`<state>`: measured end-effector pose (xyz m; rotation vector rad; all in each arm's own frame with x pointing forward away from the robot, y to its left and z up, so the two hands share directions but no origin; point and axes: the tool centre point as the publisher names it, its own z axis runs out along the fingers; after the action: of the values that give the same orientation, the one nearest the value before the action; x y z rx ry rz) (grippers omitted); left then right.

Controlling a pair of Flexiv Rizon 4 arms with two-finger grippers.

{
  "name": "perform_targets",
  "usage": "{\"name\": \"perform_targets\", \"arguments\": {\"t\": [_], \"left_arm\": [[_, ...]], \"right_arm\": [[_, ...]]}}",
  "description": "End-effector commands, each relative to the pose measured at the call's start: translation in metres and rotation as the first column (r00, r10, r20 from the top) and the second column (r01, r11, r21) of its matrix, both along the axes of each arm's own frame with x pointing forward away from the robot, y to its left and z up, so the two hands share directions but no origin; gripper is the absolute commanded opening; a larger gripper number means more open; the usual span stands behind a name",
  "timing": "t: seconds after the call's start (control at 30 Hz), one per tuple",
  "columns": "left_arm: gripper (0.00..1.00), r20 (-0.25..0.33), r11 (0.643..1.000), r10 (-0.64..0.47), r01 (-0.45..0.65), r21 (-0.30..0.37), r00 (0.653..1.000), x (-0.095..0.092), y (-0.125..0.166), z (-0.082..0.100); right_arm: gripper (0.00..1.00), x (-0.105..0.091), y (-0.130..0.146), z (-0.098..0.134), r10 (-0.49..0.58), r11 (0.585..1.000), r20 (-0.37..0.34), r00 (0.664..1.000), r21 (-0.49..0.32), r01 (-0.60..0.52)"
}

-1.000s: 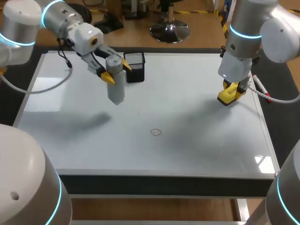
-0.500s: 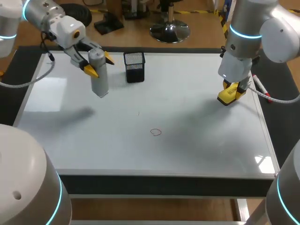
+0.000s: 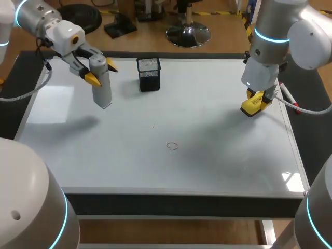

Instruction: Pick up the inspection probe, press it on each red-marked spot on the whiteboard one by one, put down the probe, pick up the eraser, and wipe off all the red marks.

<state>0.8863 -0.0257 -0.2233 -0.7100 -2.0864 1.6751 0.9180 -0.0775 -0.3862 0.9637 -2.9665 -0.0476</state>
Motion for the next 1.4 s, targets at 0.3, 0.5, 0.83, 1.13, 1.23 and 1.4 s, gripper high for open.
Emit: {"name": "perform_targets", "arguments": {"t": [0.3,0.5,0.83,1.13,1.23,1.4], "left_arm": [[0.00,-0.004,1.000,-0.015,0.015,-0.006,1.000,0.001,0.003,0.001],[0.00,-0.004,1.000,-0.015,0.015,-0.006,1.000,0.001,0.003,0.001],[0.00,-0.004,1.000,-0.015,0.015,-0.006,1.000,0.001,0.003,0.001],[0.00,-0.004,1.000,-0.015,0.015,-0.006,1.000,0.001,0.003,0.001],[0.00,-0.004,1.000,-0.015,0.015,-0.006,1.000,0.001,0.003,0.001],[0.00,-0.004,1.000,-0.015,0.015,-0.006,1.000,0.001,0.003,0.001]], "right_arm": [[0.00,0.000,0.000,0.001,0.002,1.000,0.000,1.000,-0.003,-0.002],[0.00,0.000,0.000,0.001,0.002,1.000,0.000,1.000,-0.003,-0.002],[0.00,-0.002,0.006,0.003,0.025,1.000,0.004,1.000,-0.018,-0.025],[0.00,-0.035,0.038,0.013,0.099,0.995,0.036,0.994,-0.032,-0.098],[0.00,-0.051,0.054,0.014,0.143,0.988,0.041,0.989,-0.061,-0.140],[0.00,-0.080,0.083,0.011,0.210,0.977,0.055,0.976,-0.041,-0.208]]}}
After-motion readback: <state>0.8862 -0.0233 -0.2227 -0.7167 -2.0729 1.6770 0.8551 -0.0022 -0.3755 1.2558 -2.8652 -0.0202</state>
